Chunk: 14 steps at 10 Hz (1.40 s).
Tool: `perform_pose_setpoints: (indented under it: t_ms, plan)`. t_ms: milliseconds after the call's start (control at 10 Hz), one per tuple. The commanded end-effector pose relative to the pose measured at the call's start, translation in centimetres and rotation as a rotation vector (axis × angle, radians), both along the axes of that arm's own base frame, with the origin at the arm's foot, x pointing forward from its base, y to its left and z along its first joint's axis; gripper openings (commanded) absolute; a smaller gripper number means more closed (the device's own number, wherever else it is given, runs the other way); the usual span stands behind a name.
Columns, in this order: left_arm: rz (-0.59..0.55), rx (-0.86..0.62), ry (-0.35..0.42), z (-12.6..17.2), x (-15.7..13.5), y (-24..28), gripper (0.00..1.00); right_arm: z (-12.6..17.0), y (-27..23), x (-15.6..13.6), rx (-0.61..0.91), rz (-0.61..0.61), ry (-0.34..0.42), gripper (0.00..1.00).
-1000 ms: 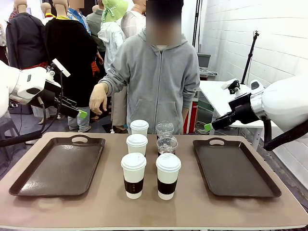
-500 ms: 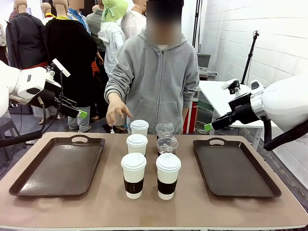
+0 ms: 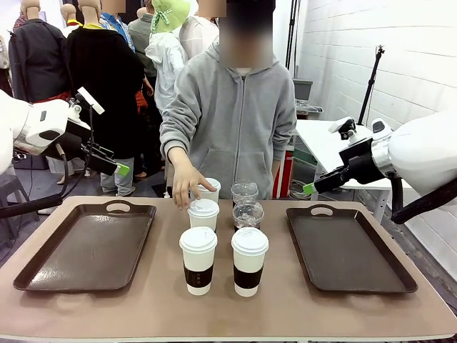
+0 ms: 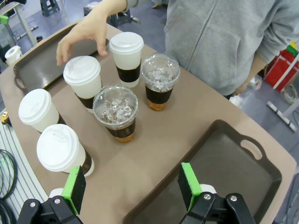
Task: Distribute the coffee onto the tray.
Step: Pick up one iced Americano and place it on the right Handle tray.
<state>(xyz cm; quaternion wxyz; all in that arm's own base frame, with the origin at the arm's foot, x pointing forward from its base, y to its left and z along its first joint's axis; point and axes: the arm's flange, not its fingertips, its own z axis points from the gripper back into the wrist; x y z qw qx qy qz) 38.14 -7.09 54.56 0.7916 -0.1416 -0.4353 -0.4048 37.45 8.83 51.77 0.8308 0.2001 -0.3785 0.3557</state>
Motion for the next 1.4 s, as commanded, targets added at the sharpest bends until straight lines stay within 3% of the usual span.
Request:
perform_pose_setpoints:
  t_ms: [0,1300]
  plan:
    - [0.002,-0.003,0.004,-0.12,0.09,0.1,1.0,-0.21,0.03,0.16,0.004,0.01,0.0,1.0]
    - [0.002,-0.003,0.004,-0.12,0.09,0.1,1.0,-0.21,0.03,0.16,0.004,0.01,0.0,1.0]
